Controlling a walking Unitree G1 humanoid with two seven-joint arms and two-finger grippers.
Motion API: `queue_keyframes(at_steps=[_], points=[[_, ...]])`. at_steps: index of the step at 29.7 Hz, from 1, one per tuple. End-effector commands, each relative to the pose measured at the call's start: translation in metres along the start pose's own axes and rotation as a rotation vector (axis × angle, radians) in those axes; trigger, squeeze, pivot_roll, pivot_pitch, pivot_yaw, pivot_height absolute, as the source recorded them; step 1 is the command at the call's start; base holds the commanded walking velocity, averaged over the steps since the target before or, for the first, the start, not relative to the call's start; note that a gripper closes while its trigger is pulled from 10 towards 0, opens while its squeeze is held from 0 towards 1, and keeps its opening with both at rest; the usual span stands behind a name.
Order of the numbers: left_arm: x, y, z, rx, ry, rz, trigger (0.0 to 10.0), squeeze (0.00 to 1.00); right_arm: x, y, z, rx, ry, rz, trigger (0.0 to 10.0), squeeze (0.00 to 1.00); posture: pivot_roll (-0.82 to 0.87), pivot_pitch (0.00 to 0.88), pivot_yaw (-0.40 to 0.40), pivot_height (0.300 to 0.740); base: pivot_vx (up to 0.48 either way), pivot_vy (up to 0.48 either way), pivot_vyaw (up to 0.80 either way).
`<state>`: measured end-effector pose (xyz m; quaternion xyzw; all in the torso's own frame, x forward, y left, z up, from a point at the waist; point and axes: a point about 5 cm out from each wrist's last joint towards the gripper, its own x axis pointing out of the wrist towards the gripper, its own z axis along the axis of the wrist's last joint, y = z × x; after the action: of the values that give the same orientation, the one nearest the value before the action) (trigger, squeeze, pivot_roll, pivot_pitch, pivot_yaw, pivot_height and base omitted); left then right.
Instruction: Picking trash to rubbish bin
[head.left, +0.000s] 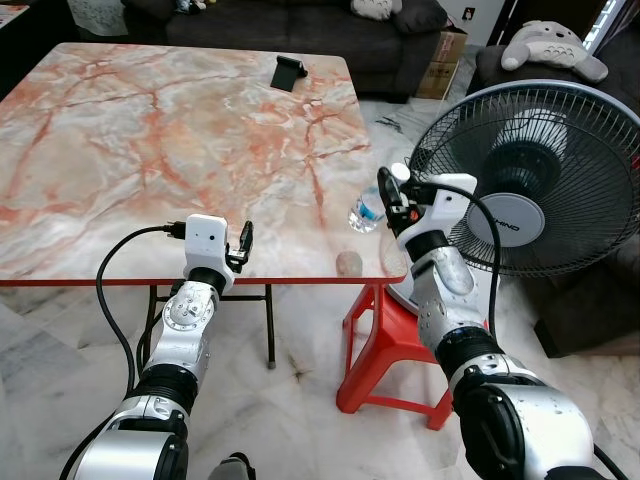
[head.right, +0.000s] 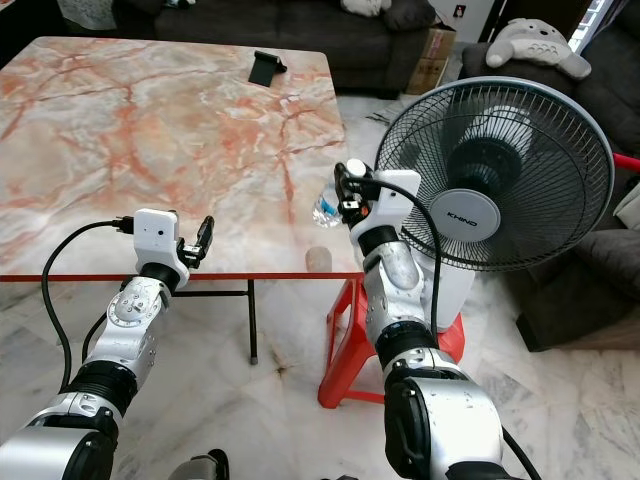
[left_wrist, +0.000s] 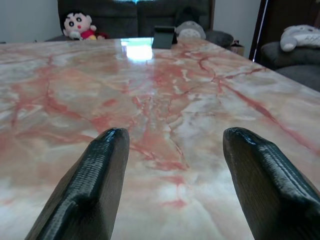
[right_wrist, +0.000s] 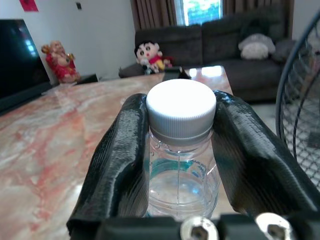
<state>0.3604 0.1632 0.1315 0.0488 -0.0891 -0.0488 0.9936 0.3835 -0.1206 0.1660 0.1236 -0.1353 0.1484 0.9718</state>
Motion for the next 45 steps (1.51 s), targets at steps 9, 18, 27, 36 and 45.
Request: queue_keyframes(at_steps=[9,18,27,36,45], points=[[0.006,-0.007,0.007,0.003,-0.031,-0.015,10.0,0.0,-0.002,-0.005,0.004,-0.012,-0.021,-0.037,10.0,0.0,0.1,0.0,-0.099,0.74,0.0,0.0,0.0],[0.006,-0.006,0.006,0.007,-0.035,-0.014,10.0,0.0,-0.007,-0.012,0.0,-0.013,-0.001,-0.069,10.0,0.0,0.1,0.0,-0.105,0.74,0.0,0.0,0.0],[0.006,-0.009,0.004,0.003,-0.032,-0.029,10.0,0.0,-0.018,-0.025,-0.008,-0.023,0.031,-0.114,10.0,0.0,0.1,0.0,-0.104,0.74,0.0,0.0,0.0],[0.006,-0.009,0.004,0.001,-0.029,-0.036,10.0,0.0,-0.026,-0.032,-0.013,-0.024,0.051,-0.152,10.0,0.0,0.09,0.0,-0.099,0.74,0.0,0.0,0.0],[0.005,-0.011,0.003,-0.005,-0.026,-0.04,10.0,0.0,-0.026,-0.035,-0.011,-0.025,0.047,-0.166,10.0,0.0,0.09,0.001,-0.101,0.74,-0.057,0.0,0.0]])
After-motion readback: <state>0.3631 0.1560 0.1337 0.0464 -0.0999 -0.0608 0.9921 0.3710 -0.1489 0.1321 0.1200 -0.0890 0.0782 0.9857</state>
